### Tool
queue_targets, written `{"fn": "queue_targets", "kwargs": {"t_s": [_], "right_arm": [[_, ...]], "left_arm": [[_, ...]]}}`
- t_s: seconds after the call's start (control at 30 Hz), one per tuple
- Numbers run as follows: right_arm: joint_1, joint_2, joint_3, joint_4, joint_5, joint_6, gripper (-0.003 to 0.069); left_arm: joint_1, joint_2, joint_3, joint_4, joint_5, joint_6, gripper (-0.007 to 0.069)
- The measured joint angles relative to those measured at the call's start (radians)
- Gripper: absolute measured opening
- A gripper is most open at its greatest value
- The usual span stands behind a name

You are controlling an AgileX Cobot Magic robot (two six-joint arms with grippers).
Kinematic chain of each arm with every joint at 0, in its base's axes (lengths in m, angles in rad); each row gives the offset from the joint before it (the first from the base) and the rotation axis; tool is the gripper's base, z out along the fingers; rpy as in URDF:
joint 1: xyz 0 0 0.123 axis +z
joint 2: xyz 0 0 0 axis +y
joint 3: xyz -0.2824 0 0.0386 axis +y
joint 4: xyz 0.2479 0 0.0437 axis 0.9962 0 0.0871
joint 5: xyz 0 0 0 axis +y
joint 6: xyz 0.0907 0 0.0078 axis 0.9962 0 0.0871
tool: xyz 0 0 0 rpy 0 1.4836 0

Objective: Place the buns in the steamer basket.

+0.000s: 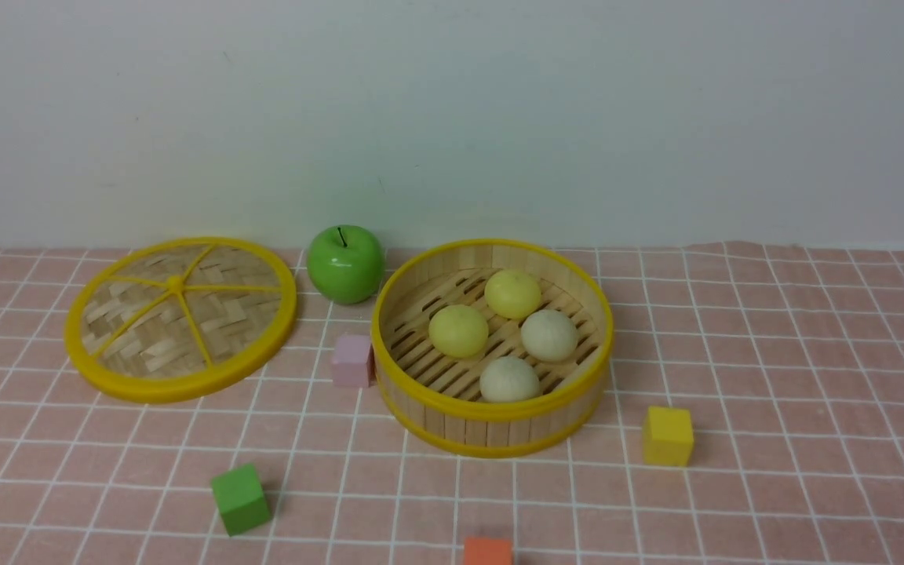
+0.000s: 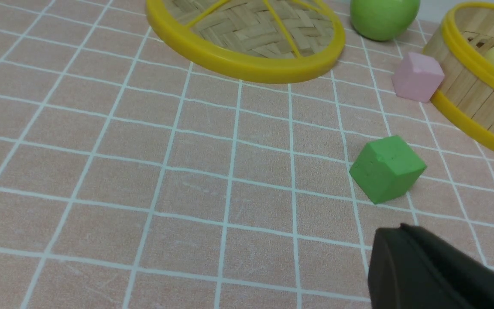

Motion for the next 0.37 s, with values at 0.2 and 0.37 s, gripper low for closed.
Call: {"fn": "queue_targets", "kwargs": {"t_s": [0.2,0.37], "right_arm": [[0.000,0.000,0.000,0.000,0.000,0.000,0.0120],[0.000,0.000,0.000,0.000,0.000,0.000,0.0129]], "left_arm": [[0.000,0.000,0.000,0.000,0.000,0.000,-0.0001],[0.000,0.000,0.000,0.000,0.000,0.000,0.0004]]}}
